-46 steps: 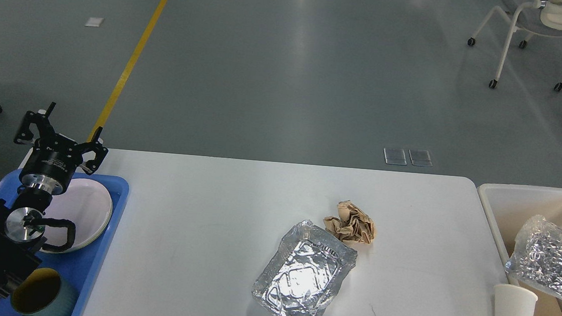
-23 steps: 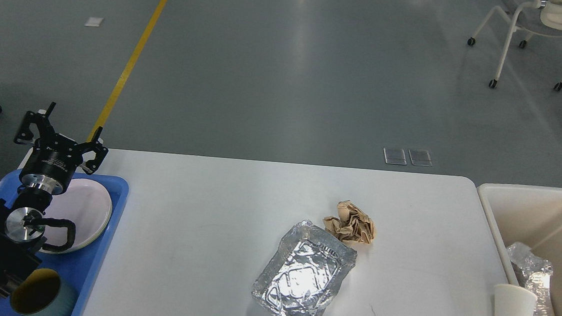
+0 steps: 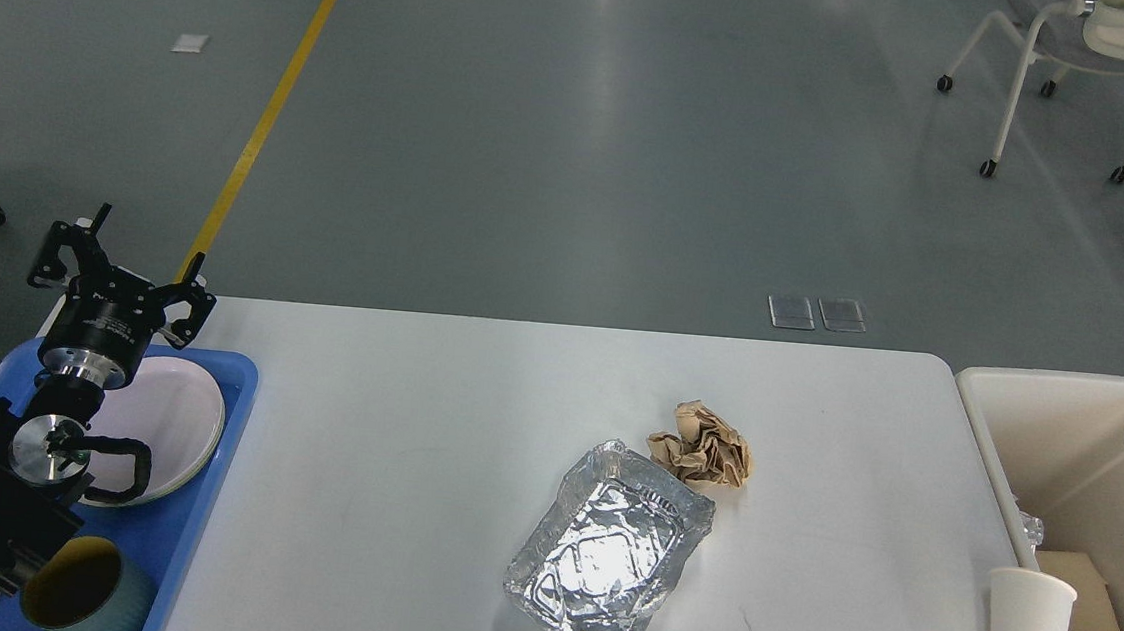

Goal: Tidy desktop

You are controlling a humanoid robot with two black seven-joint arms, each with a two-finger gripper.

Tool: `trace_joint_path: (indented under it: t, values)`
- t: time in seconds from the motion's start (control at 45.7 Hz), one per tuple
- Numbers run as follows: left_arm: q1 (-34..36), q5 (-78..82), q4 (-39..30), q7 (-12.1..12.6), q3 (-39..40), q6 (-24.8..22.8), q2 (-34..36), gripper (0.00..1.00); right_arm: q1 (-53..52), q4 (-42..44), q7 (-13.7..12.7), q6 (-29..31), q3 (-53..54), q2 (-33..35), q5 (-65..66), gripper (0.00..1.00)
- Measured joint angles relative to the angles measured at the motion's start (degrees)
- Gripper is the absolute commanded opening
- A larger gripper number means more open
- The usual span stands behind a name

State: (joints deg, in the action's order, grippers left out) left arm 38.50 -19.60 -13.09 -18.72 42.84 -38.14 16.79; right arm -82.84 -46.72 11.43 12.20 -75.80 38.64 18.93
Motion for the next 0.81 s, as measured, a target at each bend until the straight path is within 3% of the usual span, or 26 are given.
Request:
trace_joint_path:
  t: [0.088, 0.197, 0.285, 0.394, 0.46, 0.591, 0.81]
  values:
    - [0.0, 0.0, 0.0, 0.0, 0.0, 0.0, 0.0, 1.0, -15.3, -16.5, -0.3, 2.9, -6.3, -1.0, 2.4, 1.0]
    - [0.0, 0.0, 0.0, 0.0, 0.0, 0.0, 0.0, 1.0, -35.0, -33.8, 0.0, 11.8, -10.2, -6.3, 3.4, 1.0]
    - [0.0, 0.0, 0.0, 0.0, 0.0, 0.0, 0.0, 1.0, -50.3, -40.2, 0.3, 22.0, -8.2, -8.8, 3.5, 1.0]
    - [0.0, 0.0, 0.0, 0.0, 0.0, 0.0, 0.0, 1.0, -67.5, -41.8, 1.2, 37.1, -0.9, -8.9, 3.5, 1.0]
    - [0.0, 0.0, 0.0, 0.0, 0.0, 0.0, 0.0, 1.0, -72.1, -42.0, 1.9, 41.2, 3.2, -7.6, 3.5, 1.0]
    - [0.0, 0.0, 0.0, 0.0, 0.1, 0.0, 0.0, 1.0, -78.4, -42.1, 2.3, 42.7, 6.9, -5.6, 3.6, 1.0]
    - [0.0, 0.0, 0.0, 0.0, 0.0, 0.0, 0.0, 1.0, -70.9, -41.9, 1.7, 41.5, 0.2, -5.5, 8.1, 1.0]
